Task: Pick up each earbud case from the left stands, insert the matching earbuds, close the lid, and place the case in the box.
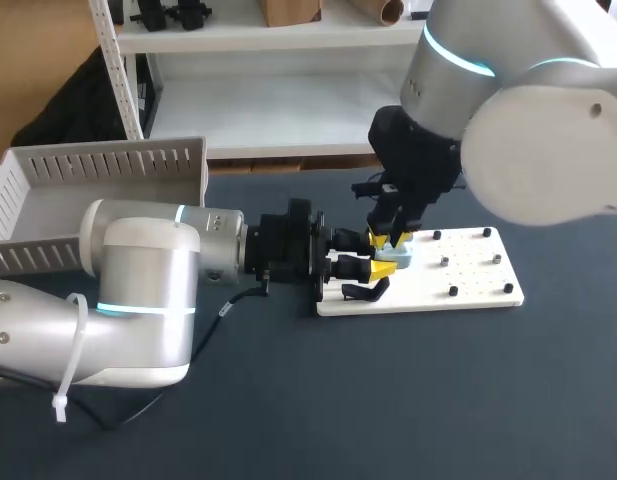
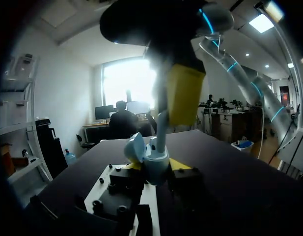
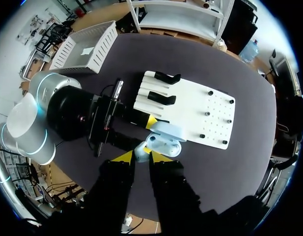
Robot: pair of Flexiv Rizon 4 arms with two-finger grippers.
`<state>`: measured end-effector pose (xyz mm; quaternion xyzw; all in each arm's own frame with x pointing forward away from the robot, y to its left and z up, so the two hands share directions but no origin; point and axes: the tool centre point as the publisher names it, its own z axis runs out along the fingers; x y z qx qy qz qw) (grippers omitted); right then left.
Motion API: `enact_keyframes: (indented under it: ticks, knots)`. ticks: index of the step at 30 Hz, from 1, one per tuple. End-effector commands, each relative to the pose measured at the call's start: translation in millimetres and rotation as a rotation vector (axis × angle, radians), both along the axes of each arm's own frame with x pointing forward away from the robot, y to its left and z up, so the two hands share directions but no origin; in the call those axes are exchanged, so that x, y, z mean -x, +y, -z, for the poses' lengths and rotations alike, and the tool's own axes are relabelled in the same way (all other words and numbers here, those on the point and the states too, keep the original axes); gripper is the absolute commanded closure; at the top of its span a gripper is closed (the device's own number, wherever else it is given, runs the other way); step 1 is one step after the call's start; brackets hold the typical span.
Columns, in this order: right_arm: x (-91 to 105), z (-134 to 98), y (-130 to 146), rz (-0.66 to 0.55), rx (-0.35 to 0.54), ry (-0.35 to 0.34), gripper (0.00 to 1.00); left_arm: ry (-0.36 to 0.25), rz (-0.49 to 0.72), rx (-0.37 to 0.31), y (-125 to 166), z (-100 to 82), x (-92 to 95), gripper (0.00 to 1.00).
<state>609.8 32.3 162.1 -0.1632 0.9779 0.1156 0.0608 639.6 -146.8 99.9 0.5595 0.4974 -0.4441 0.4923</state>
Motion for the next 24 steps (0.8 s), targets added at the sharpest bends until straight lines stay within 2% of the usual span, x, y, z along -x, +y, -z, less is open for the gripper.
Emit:
enact_keyframes:
  ticks: [1,24]
  knots:
    - [-1.7,0.5,1.1,0.001,0.004,0.003,1.00,-0.002,-0.003,0.002,-0.1,0.8,0.5,1.00]
    - [-8.1,6.5,-2.5,0.015,0.011,0.011,1.00,-0.002,-0.003,0.002,-0.1,0.8,0.5,1.00]
